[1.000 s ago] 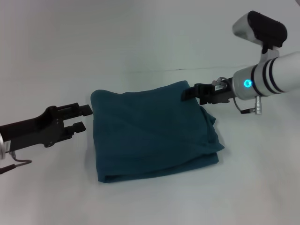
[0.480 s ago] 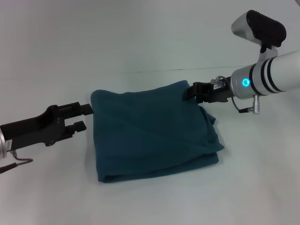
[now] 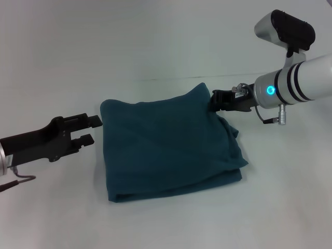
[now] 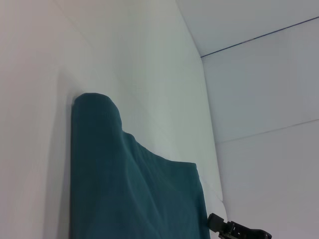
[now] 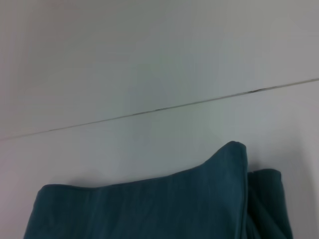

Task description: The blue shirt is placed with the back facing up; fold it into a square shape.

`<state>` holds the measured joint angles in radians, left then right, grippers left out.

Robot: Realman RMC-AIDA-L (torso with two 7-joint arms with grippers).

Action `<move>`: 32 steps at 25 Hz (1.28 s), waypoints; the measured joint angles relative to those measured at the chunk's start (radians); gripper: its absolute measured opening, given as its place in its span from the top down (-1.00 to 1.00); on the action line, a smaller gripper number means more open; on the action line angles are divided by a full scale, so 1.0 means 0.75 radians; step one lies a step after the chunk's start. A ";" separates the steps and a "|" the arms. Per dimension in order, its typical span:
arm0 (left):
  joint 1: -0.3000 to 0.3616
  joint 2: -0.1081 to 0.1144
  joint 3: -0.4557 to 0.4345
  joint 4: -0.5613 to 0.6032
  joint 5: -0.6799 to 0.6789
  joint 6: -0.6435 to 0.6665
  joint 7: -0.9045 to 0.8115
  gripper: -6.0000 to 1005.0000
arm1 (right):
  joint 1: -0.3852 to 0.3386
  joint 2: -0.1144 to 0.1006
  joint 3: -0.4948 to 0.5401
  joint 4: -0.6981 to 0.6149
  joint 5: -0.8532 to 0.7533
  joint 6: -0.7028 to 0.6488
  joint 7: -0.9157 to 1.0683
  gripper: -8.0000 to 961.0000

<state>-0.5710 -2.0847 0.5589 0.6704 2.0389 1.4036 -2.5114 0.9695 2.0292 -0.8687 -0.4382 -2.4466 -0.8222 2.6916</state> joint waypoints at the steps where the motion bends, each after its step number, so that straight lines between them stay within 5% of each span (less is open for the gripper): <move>1: 0.000 0.000 0.000 0.000 0.000 -0.001 0.001 -0.29 | 0.000 0.000 0.000 0.000 0.000 0.000 0.000 0.60; 10: 0.005 0.000 -0.003 0.000 0.000 -0.014 0.003 -0.29 | -0.005 0.001 0.006 -0.017 0.010 -0.005 -0.006 0.94; 32: 0.000 0.000 -0.005 -0.002 -0.005 -0.014 0.005 -0.29 | -0.057 -0.014 -0.010 -0.104 0.021 0.002 0.008 0.94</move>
<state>-0.5707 -2.0847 0.5553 0.6688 2.0353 1.3928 -2.5077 0.9266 2.0183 -0.8765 -0.5161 -2.4308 -0.8209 2.6977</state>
